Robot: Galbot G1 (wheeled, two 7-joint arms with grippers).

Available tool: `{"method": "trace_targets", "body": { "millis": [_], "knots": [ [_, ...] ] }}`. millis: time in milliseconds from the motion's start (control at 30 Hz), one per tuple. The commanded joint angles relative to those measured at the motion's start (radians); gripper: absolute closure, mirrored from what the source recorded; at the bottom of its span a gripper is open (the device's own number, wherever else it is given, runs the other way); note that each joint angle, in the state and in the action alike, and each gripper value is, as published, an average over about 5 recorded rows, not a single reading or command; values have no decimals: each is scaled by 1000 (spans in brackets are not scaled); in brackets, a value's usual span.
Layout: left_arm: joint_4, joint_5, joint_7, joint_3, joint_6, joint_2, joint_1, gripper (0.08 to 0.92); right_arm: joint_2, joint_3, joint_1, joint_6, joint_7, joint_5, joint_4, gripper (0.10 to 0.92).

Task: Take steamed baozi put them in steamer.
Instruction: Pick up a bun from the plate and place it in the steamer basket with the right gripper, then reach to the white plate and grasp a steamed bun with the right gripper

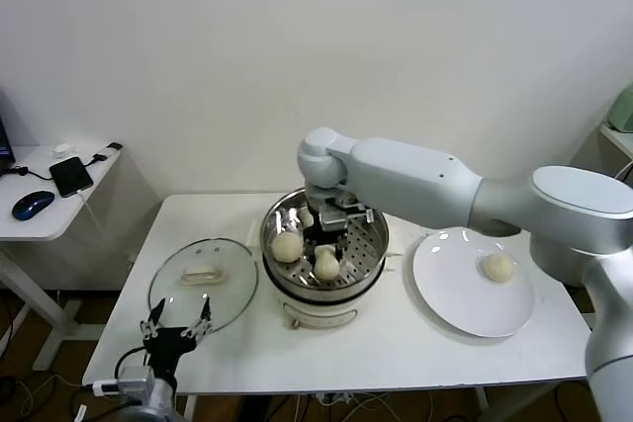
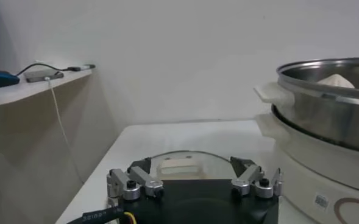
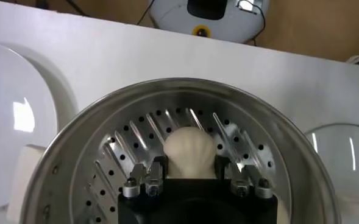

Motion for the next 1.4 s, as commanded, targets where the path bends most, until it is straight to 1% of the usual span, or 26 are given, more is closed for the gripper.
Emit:
{"method": "trace_targets", "body": {
  "millis": [33, 200, 267, 367, 533, 633, 733, 800, 867, 967, 1033, 1133, 1167, 1267, 1400],
  "knots": [
    [1, -8, 0, -1, 0, -28, -1, 177, 12, -1, -26, -19, 1, -5, 8, 499],
    [2, -11, 1, 0, 1, -28, -5, 177, 8, -16, -10, -70, 0, 48, 21, 499],
    [2, -11, 1, 1, 2, -28, -6, 177, 5, -20, -4, -93, 2, 65, 24, 487],
    [3, -11, 1, 2, 2, -28, -6, 177, -6, -20, 7, -124, 5, 87, 28, 426],
    [2, -10, 1, 1, 2, -28, -5, 177, -46, 13, 34, -147, -3, 81, 21, 257],
    [1, -8, 1, 4, 4, -29, -7, 177, -82, 55, 49, -155, -3, 66, 4, 212],
    [-1, -6, 2, 7, 4, -30, -6, 177, -132, 117, 65, -193, -8, 59, -12, 204],
    [-5, -5, 4, 7, 5, -30, -4, 177, -176, 158, 77, -270, -27, 67, -17, 203],
    [-10, -6, 9, 7, 7, -29, -2, 177, -225, 191, 89, -384, -55, 87, -20, 203],
    [-16, -14, 18, 6, 11, -27, 0, 177, -313, 217, 108, -597, -82, 145, -22, 202],
    [-18, -25, 23, 6, 16, -25, -1, 177, -375, 220, 114, -759, -75, 183, -21, 203],
    [-20, -42, 29, 6, 24, -23, -4, 177, -450, 225, 110, -988, -59, 196, -20, 203],
    [-23, -47, 31, 6, 26, -22, -3, 177, -470, 232, 104, -1043, -58, 183, -25, 203],
    [-30, -58, 37, 6, 32, -16, 2, 177, -520, 263, 75, -1115, -60, 132, -52, 202],
    [-33, -66, 44, 6, 40, -14, 4, 177, -582, 301, 23, -1114, -56, 74, -76, 203]
  ]
}}
